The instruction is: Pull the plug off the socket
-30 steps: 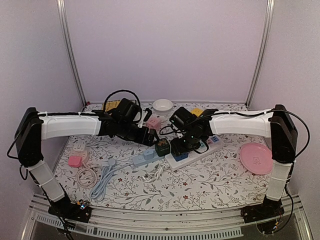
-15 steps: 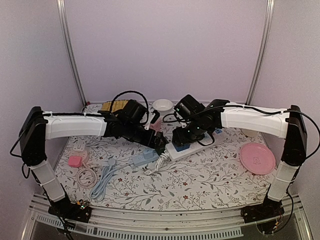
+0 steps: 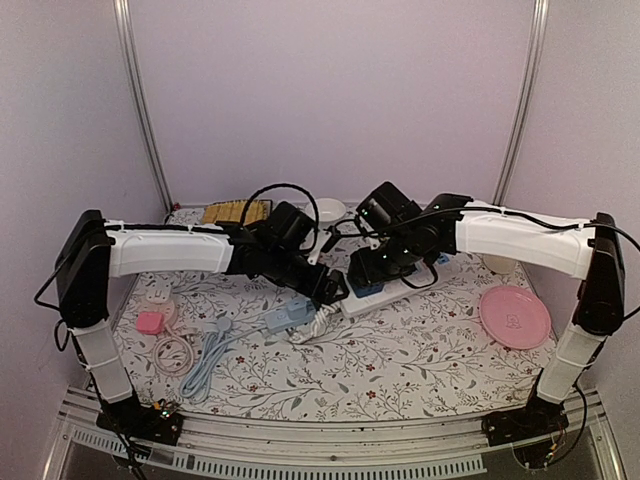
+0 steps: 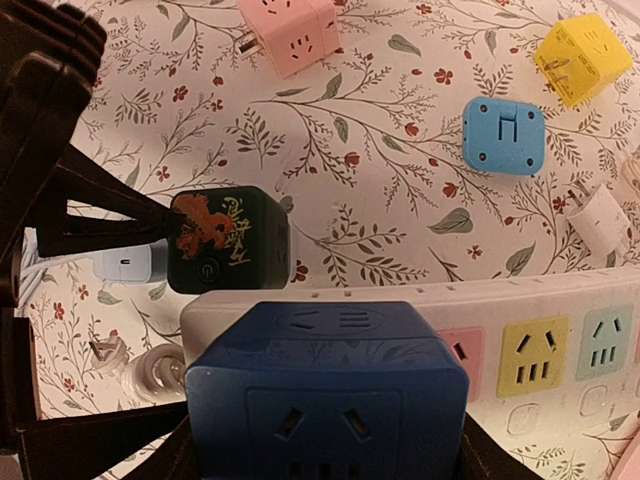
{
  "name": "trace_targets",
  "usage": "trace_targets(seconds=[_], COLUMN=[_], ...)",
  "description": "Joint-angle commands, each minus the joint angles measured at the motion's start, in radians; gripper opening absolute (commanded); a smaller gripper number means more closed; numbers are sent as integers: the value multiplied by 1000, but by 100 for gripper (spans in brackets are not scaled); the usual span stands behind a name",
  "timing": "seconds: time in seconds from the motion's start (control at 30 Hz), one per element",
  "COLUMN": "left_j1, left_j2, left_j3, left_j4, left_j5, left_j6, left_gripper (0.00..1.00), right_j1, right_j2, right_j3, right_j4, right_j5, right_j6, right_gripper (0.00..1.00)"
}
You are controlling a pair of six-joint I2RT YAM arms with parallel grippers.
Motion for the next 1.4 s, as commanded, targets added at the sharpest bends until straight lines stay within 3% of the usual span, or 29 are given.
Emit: trace_targets(seconds=[0.0, 0.53, 0.83, 1.37], left_j1=[-21, -27, -61, -141], left_j2=[43, 61, 65, 291], left_j3=[20, 80, 121, 265], left_j4=[-79, -118, -64, -53], left_j5=[-63, -98, -34, 5], left_j6=[37, 72, 137, 265], left_gripper=[92, 92, 92, 92], right_j1=[-2, -8, -10, -27], right_j2=[-107, -186, -255, -376], right_j3=[-2, 31, -120, -453], right_j4=[53, 8, 3, 107], right_j5=[30, 67, 56, 27], right_j6=[17, -17, 50, 183], right_gripper=[24, 24, 24, 24])
